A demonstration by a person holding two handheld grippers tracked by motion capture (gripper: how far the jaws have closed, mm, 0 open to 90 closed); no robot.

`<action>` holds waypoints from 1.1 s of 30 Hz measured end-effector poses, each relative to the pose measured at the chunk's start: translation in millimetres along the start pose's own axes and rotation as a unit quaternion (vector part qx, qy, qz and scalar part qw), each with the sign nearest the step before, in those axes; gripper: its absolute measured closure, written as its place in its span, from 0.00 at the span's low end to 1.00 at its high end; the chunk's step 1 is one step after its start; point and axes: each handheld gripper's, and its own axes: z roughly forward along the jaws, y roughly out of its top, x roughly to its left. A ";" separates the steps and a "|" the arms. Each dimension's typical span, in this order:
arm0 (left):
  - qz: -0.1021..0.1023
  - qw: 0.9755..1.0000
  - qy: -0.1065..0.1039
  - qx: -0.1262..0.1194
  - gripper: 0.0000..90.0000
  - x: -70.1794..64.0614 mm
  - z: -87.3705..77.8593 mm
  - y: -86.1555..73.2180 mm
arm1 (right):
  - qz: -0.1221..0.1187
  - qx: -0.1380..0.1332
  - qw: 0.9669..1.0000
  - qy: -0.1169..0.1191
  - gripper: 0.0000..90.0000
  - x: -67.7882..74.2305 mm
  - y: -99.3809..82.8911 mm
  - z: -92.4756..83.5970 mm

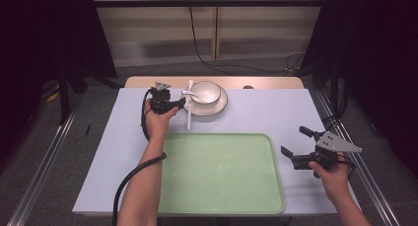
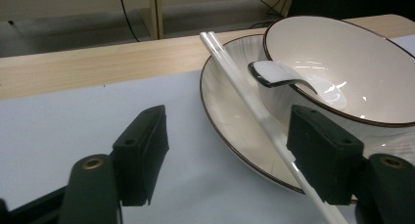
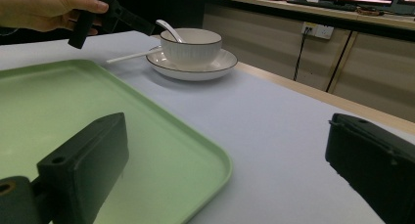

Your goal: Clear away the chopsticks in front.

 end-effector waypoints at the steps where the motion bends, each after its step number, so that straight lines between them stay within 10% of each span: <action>1: -0.001 1.000 0.001 0.003 0.39 -0.9 0.9 -0.2 | 0.001 0.001 1.000 0.006 0.02 -0.1 0.0 0.0; 33: -0.004 0.999 0.008 0.043 0.46 -11.5 24.7 0.3 | -0.001 0.005 1.000 0.005 0.02 -0.7 -1.6 1.2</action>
